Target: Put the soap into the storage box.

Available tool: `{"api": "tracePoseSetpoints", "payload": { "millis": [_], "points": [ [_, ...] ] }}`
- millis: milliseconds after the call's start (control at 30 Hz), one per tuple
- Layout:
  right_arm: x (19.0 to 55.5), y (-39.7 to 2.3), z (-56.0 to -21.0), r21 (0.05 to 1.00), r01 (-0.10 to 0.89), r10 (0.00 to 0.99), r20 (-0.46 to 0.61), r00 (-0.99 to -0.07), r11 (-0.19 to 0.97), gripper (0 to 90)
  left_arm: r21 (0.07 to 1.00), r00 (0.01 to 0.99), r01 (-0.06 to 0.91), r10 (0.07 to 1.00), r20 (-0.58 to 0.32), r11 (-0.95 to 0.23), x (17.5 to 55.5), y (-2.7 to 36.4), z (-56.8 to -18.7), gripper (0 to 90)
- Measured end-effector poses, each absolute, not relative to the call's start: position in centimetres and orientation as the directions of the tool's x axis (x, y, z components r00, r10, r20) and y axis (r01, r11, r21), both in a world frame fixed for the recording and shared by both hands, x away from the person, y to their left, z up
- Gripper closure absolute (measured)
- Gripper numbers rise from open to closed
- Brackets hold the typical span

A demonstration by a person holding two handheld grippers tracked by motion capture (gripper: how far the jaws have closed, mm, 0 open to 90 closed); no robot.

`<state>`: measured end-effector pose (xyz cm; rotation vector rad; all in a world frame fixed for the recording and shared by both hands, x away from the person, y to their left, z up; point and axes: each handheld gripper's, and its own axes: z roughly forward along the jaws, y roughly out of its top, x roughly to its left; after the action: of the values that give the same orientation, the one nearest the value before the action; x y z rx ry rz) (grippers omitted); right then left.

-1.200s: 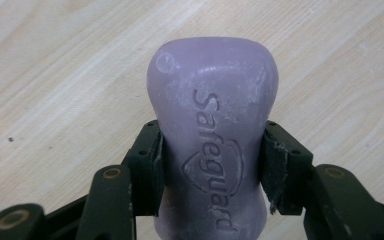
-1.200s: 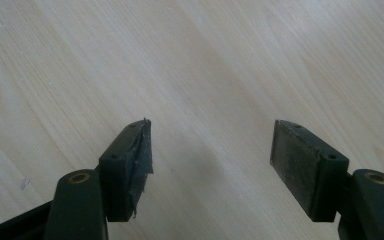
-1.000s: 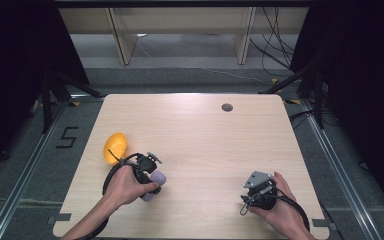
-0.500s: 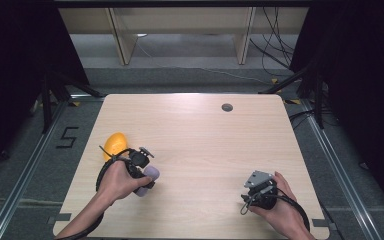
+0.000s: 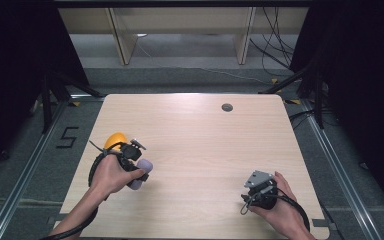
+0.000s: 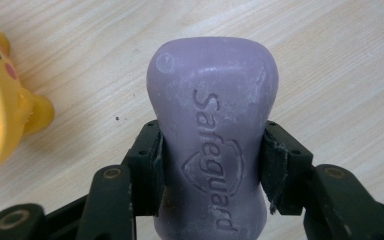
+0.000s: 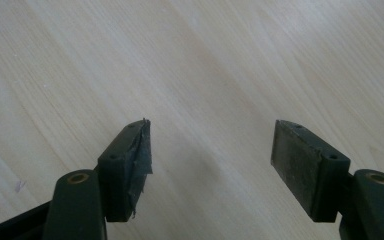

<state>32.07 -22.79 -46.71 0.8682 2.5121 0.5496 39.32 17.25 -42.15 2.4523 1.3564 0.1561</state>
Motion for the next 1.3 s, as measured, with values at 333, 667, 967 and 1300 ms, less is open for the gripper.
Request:
{"api": "tracePoseSetpoints", "payload": {
  "millis": [333, 667, 967, 1300],
  "points": [
    [32.0, -22.7, -46.7, 0.492, 0.485, 0.653, -0.257, -0.712, 0.723, 33.2, 0.34, 0.469, 0.845, 0.878, -0.098, -0.413, 39.5, 17.9, -41.8, 49.1],
    [32.1, -22.8, -46.7, 0.493, 0.476, 0.647, -0.264, -0.716, 0.728, 33.2, 0.35, 0.44, 0.854, 0.893, -0.094, -0.384, 40.0, 19.0, -41.3, 49.1],
    [32.0, -22.8, -46.7, 0.498, 0.487, 0.657, -0.254, -0.71, 0.718, 33.1, 0.35, 0.432, 0.856, 0.898, -0.081, -0.381, 40.5, 19.9, -40.9, 49.1],
    [32.1, -22.8, -46.6, 0.495, 0.474, 0.648, -0.27, -0.712, 0.728, 33.1, 0.361, 0.391, 0.87, 0.916, -0.091, -0.336, 40.9, 20.5, -40.6, 49.1]
  ]
}}
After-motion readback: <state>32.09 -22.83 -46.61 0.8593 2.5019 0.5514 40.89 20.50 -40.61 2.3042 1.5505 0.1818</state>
